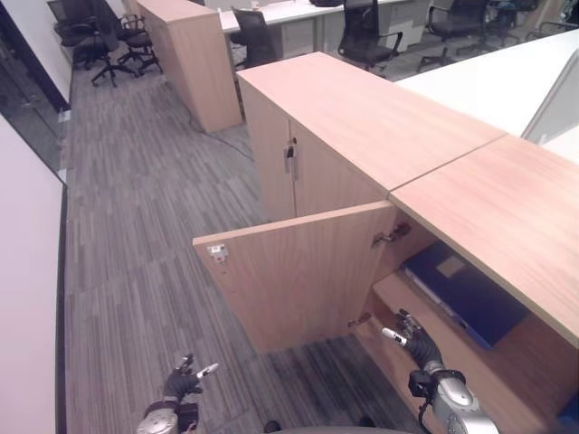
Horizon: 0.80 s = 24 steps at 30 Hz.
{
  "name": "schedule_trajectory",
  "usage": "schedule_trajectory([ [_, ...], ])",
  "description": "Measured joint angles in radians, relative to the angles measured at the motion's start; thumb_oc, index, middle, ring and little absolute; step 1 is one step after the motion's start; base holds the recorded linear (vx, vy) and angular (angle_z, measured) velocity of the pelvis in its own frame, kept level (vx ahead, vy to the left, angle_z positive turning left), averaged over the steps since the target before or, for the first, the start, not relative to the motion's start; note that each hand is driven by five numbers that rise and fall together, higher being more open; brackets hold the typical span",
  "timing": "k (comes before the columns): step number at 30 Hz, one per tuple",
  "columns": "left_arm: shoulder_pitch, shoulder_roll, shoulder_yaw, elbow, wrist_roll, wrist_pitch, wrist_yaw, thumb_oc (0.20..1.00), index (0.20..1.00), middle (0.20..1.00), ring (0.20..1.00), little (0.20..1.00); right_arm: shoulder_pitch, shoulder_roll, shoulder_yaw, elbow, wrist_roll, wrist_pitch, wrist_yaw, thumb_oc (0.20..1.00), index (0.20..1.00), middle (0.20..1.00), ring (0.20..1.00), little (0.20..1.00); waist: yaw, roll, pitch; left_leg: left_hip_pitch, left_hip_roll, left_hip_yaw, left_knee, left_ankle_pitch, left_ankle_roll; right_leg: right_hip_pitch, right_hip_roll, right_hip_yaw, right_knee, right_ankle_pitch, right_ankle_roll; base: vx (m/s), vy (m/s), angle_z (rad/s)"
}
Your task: Put the empty folder in the office cabinet
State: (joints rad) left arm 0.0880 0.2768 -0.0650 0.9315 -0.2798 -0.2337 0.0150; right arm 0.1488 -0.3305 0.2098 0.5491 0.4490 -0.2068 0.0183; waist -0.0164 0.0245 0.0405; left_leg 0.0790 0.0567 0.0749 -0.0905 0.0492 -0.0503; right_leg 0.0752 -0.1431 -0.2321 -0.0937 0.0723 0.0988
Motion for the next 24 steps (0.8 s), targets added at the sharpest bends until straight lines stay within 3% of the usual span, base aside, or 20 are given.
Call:
schedule_trajectory([
  [1,-0.008,0.027,-0.011,-0.078,-0.002,-0.011,0.002,1.000,1.000,1.000,1.000,1.000,-0.001,0.000,0.009,0.000,-0.002,0.000,0.002,1.000,1.000,1.000,1.000,1.000,0.009,-0.003,-0.001,-0.002,0.001,-0.001,0.000,0.000,0.001,0.000,0.001,0.000,0.001,-0.001,-0.001,0.00,0.032,0.04],
  [5,-0.092,0.110,-0.008,-0.126,-0.036,-0.016,0.006,1.000,1.000,1.000,1.000,1.000,0.004,0.000,0.016,0.001,-0.009,0.000,0.003,1.000,1.000,1.000,1.000,1.000,-0.005,-0.003,-0.002,0.005,0.000,0.004,0.000,0.000,0.001,0.003,-0.001,0.004,0.000,-0.001,-0.001,0.00,0.019,-0.04],
  [9,-0.156,0.239,0.034,-0.187,-0.091,-0.040,-0.012,1.000,1.000,1.000,1.000,1.000,0.012,-0.016,0.021,0.003,-0.042,0.002,0.020,1.000,1.000,1.000,1.000,1.000,-0.029,-0.001,-0.002,0.033,0.003,0.062,-0.009,-0.014,0.002,-0.003,0.002,0.060,0.000,-0.002,0.008,0.02,0.034,-0.37],
  [16,-0.252,0.281,0.058,-0.184,-0.176,-0.044,-0.056,1.000,1.000,1.000,1.000,1.000,0.039,-0.034,0.028,0.043,-0.078,0.023,0.040,1.000,1.000,1.000,1.000,1.000,-0.061,-0.029,-0.026,0.046,0.003,0.095,-0.010,-0.024,0.004,-0.011,0.003,0.091,-0.001,0.001,0.012,0.01,0.014,-0.17],
  [24,-0.340,0.369,-0.012,-0.099,-0.184,-0.036,-0.093,1.000,1.000,1.000,1.000,1.000,0.052,-0.039,0.029,0.051,-0.079,0.025,0.063,1.000,1.000,1.000,1.000,1.000,-0.072,-0.052,-0.042,0.043,0.001,0.110,-0.010,-0.025,0.004,-0.019,0.002,0.109,-0.001,0.008,0.013,0.01,0.004,-0.05],
])
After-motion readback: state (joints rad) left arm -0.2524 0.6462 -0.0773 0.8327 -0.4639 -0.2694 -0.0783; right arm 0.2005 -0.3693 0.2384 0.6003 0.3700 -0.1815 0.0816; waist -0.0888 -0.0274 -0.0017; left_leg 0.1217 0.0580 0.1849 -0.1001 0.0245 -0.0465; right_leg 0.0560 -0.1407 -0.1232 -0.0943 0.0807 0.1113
